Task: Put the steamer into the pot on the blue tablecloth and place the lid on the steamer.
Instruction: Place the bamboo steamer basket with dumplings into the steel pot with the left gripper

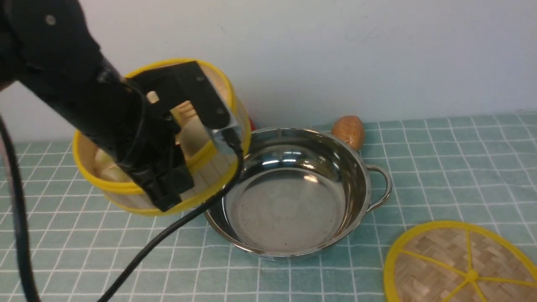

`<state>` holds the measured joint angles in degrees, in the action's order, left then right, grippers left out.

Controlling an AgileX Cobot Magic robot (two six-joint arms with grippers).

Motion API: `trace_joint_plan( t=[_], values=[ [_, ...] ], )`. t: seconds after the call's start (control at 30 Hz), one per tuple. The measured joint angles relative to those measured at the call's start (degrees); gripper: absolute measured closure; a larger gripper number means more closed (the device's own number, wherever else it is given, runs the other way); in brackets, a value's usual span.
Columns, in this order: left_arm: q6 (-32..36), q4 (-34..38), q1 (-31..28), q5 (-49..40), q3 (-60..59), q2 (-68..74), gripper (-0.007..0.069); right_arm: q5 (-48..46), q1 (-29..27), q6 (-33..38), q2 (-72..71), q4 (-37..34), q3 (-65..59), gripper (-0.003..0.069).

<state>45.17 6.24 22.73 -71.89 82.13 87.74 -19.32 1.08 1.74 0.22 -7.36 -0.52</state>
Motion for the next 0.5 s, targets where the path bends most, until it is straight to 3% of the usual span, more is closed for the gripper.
trace_joint_plan(
  t=[0.23, 0.5],
  values=[
    [0.6, 0.26, 8.43, 0.13, 4.16, 5.49, 0.0581, 0.0, 0.0, 0.0, 0.0, 0.0, 0.0, 0.0417],
    [-0.15, 0.05, 13.8, 0.12, 4.23, 11.24, 0.0581, 0.0, 0.0, 0.0, 0.0, 0.0, 0.0, 0.0417]
  ],
)
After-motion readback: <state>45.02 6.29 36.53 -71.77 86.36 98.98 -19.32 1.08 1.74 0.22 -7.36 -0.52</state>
